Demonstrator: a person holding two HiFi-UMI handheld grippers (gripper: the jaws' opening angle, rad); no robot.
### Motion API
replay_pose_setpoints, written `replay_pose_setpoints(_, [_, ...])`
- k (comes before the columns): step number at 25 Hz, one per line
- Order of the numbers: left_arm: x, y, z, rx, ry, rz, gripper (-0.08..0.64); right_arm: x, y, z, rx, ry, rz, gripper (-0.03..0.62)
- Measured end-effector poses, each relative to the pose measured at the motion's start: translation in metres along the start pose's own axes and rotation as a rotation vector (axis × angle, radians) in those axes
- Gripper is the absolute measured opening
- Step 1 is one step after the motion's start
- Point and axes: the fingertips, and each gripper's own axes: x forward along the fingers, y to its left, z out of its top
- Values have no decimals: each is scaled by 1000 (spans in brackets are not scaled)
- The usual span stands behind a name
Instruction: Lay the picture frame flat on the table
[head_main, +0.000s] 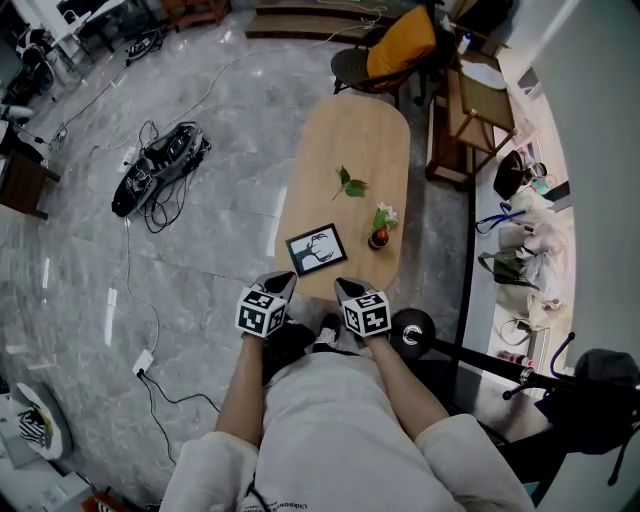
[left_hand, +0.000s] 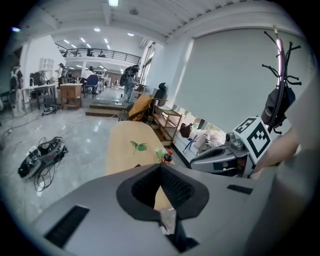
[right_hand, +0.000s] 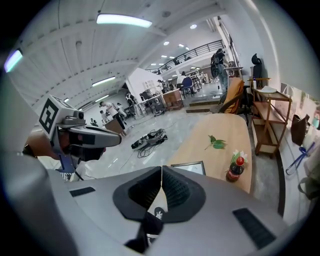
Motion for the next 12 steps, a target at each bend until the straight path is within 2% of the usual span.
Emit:
replay_pose_setpoints(5, [-1, 6, -1, -3, 11, 28, 21, 0, -1, 8, 9, -14, -7, 34])
replay_pose_setpoints(12, [3, 8, -5, -24, 24, 11, 21, 2, -4, 9, 2, -10, -15, 34])
